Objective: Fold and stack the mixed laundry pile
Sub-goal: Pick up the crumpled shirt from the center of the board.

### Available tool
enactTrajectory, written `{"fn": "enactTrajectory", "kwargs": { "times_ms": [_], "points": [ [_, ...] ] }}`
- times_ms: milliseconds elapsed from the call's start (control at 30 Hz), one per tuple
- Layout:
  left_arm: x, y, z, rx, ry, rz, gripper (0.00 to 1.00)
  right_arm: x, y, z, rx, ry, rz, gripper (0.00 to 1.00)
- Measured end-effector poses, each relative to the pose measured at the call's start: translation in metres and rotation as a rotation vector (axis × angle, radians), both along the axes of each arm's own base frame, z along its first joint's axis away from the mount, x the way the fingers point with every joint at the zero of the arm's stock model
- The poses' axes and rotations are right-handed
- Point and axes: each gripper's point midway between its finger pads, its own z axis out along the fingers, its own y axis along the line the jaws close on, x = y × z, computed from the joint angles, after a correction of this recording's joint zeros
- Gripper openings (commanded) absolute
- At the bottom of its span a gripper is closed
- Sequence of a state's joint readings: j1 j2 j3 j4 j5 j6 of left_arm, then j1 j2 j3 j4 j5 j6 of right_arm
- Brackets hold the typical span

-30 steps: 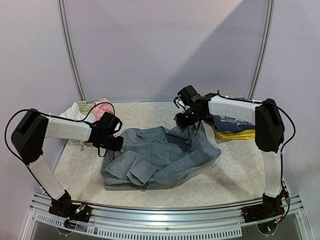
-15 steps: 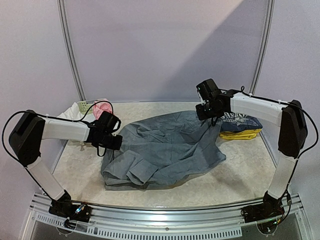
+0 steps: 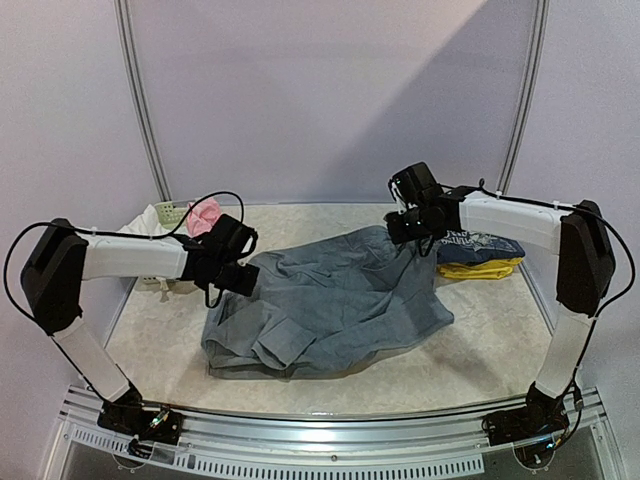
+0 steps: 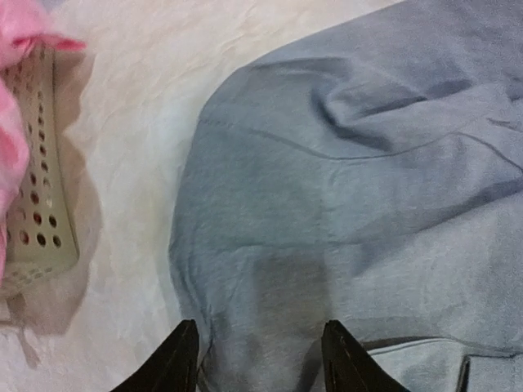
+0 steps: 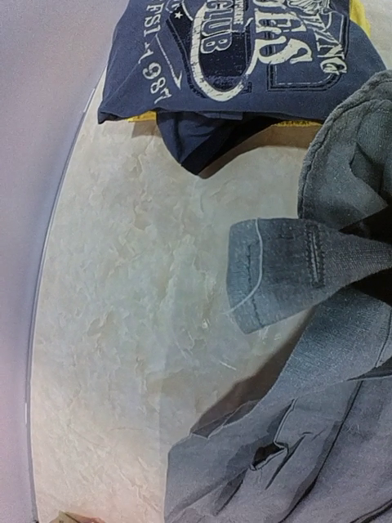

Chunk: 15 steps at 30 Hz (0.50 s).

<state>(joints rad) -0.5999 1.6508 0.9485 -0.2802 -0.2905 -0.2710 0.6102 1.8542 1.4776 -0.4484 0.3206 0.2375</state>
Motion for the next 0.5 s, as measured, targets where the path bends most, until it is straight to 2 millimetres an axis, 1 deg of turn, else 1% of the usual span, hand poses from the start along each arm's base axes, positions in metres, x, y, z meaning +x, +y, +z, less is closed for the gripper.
{"fn": "enactTrajectory", "kwargs": {
  "times_ms": [67, 133, 200, 267, 333, 367, 433, 500],
  "points": [
    [0.004, -0.019, 0.014, 0.004, -0.027, -0.044, 0.55, 0.001, 0.006, 0.001, 0.021, -0.001, 0.020, 0.00],
    [0.014, -0.039, 0.029, -0.006, -0.053, -0.081, 0.55, 0.002, 0.011, -0.002, 0.036, 0.004, 0.036, 0.00],
    [0.026, -0.056, 0.039, -0.019, -0.065, -0.110, 0.55, 0.003, 0.015, -0.007, 0.043, 0.015, 0.049, 0.00],
    [0.037, -0.074, 0.045, -0.034, -0.067, -0.140, 0.56, 0.004, 0.018, -0.012, 0.045, 0.025, 0.056, 0.00],
    [0.046, -0.088, 0.042, -0.040, -0.052, -0.165, 0.58, 0.004, 0.020, -0.016, 0.048, 0.035, 0.064, 0.00],
    [0.049, -0.093, 0.038, -0.036, -0.036, -0.179, 0.59, 0.004, 0.021, -0.018, 0.049, 0.038, 0.066, 0.00],
    [0.053, -0.106, 0.025, -0.028, -0.002, -0.203, 0.61, 0.003, 0.022, -0.020, 0.051, 0.043, 0.070, 0.00],
    [0.052, -0.114, 0.009, -0.019, 0.037, -0.223, 0.63, 0.003, 0.022, -0.020, 0.051, 0.045, 0.071, 0.00]
  ]
}}
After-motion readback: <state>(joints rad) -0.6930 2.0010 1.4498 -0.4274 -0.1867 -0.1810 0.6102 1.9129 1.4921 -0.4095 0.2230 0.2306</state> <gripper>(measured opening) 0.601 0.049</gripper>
